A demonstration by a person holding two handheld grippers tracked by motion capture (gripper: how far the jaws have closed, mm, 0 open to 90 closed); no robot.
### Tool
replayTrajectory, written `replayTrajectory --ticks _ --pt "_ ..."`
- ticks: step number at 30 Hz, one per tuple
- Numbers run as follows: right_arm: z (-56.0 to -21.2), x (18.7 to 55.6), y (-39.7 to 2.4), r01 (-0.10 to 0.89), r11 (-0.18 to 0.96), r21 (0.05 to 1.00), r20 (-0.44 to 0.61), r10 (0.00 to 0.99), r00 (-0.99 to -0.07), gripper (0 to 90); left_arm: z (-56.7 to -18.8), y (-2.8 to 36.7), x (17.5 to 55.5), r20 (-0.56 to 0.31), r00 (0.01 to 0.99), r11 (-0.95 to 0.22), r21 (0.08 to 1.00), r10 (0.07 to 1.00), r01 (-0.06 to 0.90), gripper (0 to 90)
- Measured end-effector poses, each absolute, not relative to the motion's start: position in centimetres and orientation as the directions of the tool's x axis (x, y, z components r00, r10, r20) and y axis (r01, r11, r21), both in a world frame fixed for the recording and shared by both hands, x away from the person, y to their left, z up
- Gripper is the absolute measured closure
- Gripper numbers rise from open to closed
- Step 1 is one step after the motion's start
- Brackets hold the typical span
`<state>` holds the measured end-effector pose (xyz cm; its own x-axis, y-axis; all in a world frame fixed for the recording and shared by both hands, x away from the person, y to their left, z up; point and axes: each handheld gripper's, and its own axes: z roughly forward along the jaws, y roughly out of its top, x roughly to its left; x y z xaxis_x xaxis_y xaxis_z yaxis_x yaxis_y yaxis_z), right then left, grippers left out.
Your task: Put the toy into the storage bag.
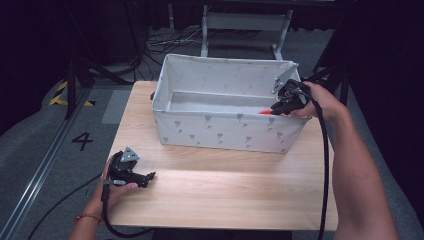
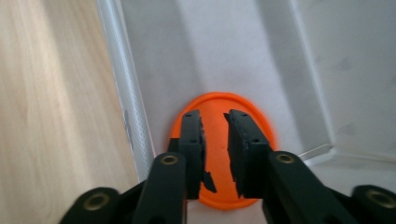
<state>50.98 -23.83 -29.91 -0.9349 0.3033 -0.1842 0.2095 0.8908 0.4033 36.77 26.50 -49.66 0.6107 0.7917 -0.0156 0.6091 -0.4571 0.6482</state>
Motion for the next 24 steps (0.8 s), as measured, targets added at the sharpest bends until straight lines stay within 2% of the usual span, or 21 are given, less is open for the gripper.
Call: replayTrajectory --ticks 5,7,9,11,13,16,24 --pt "-29.3 50.3 -24.8 0.226 0.816 0.531 -0.201 0.380 -0.903 69.6 -49.7 26.5 36.8 -0.015 0.611 -0.457 0.649 0.792 0.608 0.5" --pt "-29.1 49.9 -25.1 0.227 0.786 0.574 -0.214 0.412 -0.886 63.2 -49.7 26.5 36.8 -0.014 0.610 -0.456 0.650 0.792 0.608 0.5" --pt "-28.9 49.8 -25.3 0.265 0.748 0.609 -0.232 0.487 -0.842 58.6 -49.7 26.5 36.8 -0.014 0.610 -0.457 0.649 0.792 0.608 0.5" --pt "-28.8 49.5 -25.5 0.278 0.709 0.648 -0.234 0.532 -0.813 49.6 -49.7 26.5 36.8 -0.014 0.610 -0.457 0.649 0.792 0.608 0.5" --pt "-28.8 49.2 -25.8 0.293 0.663 0.689 -0.205 0.566 -0.799 46.9 -49.7 26.5 36.8 -0.014 0.610 -0.457 0.650 0.792 0.608 0.5" --pt "-29.0 48.7 -26.0 0.302 0.638 0.708 -0.209 0.599 -0.773 33.8 -49.7 26.5 36.8 -0.014 0.610 -0.457 0.650 0.792 0.608 0.5" --pt "-28.9 47.0 -26.8 0.305 0.559 0.771 -0.198 0.666 -0.720 26.9 -49.7 26.5 36.7 -0.014 0.609 -0.455 0.651 0.793 0.608 0.5"
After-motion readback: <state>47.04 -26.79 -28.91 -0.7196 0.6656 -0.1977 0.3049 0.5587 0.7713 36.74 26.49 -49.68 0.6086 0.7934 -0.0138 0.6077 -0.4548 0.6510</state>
